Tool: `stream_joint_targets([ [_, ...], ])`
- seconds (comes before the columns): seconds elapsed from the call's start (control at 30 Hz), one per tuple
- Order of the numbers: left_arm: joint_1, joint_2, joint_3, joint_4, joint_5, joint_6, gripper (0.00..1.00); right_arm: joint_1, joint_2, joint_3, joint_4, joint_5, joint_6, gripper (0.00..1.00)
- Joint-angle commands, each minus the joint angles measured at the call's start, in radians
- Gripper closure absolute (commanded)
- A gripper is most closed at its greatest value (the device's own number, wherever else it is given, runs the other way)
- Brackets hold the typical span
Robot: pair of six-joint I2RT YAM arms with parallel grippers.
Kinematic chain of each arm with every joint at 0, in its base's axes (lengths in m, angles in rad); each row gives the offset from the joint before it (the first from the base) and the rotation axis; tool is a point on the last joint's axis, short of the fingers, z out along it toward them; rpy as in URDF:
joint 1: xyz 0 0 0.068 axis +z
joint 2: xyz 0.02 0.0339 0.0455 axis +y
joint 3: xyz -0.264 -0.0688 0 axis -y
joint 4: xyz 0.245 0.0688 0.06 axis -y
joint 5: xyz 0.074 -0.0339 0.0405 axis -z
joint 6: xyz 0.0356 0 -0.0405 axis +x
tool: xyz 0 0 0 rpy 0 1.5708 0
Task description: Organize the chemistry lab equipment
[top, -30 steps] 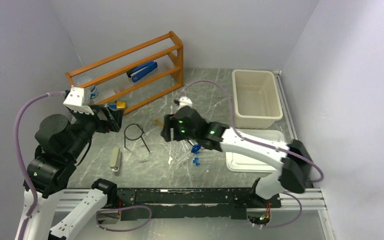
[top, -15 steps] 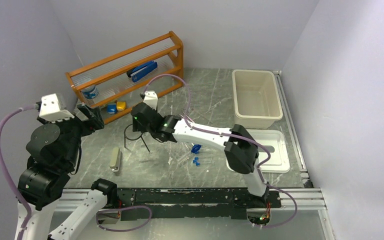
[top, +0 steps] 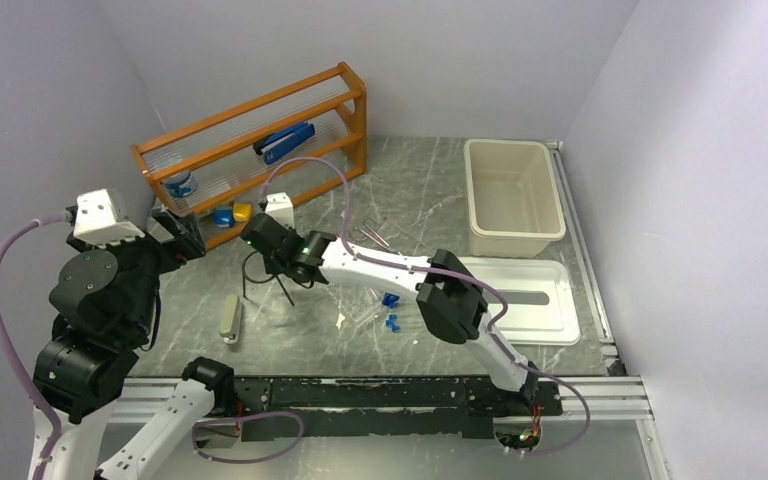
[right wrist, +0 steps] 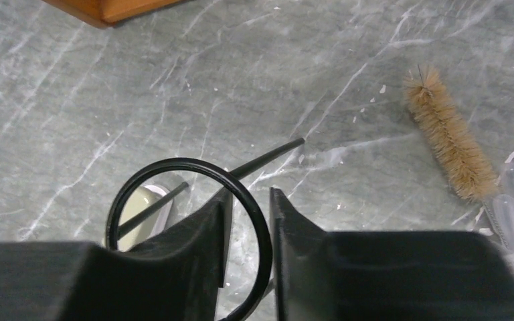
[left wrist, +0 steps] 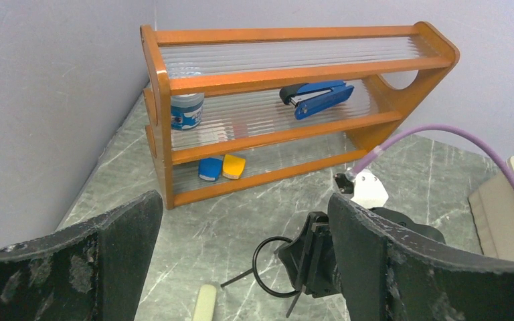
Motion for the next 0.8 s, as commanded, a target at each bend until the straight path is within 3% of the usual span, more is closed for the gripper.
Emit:
stream_joint_targets([
  [0.0, -0.009, -0.007, -0.005, 0.017, -0.017, 0.032, 0.03, 0.009, 0.024, 0.055, -0.042, 0.029, -0.045, 0.79],
  [0.2, -0.012, -0.007, -0.006, 0.021, -0.009, 0.044, 0.04, 0.014, -0.026, 0.036, -0.005, 0.012, -0.124, 1.0],
  [0.5, -0.012, -0.004, 0.029, 0.014, -0.024, 0.048, 0.06, 0.014, -0.256, -0.064, 0.09, -0.091, -0.192, 1.0],
  [0.77, -0.014, -0.004, 0.041, 0.01, 0.008, 0.044, 0.06, -0.013, -0.499, -0.136, 0.08, 0.016, -0.26, 1.0],
])
